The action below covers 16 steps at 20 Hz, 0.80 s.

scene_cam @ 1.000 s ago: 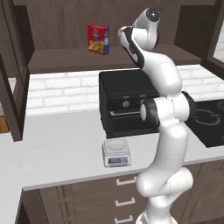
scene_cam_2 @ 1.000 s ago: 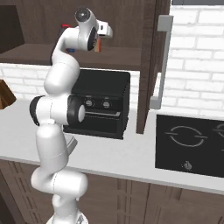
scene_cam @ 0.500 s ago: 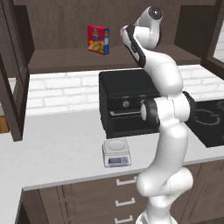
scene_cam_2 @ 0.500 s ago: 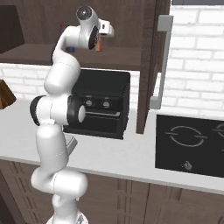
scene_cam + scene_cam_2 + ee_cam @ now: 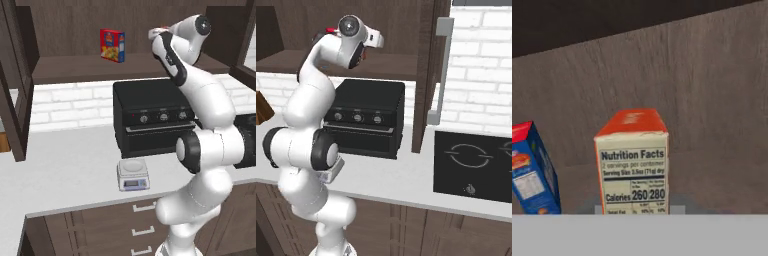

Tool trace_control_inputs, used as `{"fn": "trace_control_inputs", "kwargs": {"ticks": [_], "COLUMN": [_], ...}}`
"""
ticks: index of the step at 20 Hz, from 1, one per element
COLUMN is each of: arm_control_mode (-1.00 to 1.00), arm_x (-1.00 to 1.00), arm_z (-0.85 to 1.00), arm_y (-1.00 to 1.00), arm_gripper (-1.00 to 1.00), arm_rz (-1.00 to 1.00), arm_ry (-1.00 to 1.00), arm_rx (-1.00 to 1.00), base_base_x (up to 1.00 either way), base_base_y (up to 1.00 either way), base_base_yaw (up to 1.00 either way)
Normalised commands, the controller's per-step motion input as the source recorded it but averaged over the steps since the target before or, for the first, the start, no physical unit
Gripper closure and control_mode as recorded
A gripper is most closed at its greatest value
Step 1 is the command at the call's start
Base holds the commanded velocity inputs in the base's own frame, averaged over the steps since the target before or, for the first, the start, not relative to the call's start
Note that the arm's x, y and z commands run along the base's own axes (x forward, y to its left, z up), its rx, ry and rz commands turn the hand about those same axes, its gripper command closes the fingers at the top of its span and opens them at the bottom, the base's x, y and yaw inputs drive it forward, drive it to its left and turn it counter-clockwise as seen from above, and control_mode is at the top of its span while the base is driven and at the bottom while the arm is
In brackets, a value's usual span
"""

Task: Pick the boxed food and place it on the digital scale for weighing, and close the cabinet.

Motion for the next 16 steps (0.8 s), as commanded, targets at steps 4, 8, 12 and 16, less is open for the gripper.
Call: {"fn": "trace_control_inputs", "kwargs": {"ticks": [4, 8, 12, 16], "arm_control_mode": [-1.0, -1.0, -1.0, -1.0], "arm_x": [-1.0, -1.0, -1.0, -1.0], "arm_z": [-0.01, 0.0, 0.05, 0.0], "arm_y": [0.16, 0.16, 0.22, 0.29], "arm_gripper": [1.0, 1.0, 1.0, 1.0], "arm_rz": [0.0, 0.04, 0.04, 0.07], "arm_ry": [0.01, 0.03, 0.03, -0.01], "arm_rx": [0.17, 0.06, 0.02, 0.03], "base_base_x": [0.0, 0.0, 0.0, 0.0], "base_base_y": [0.0, 0.0, 0.0, 0.0], "base_base_yaw": [0.0, 0.0, 0.0, 0.0]}}
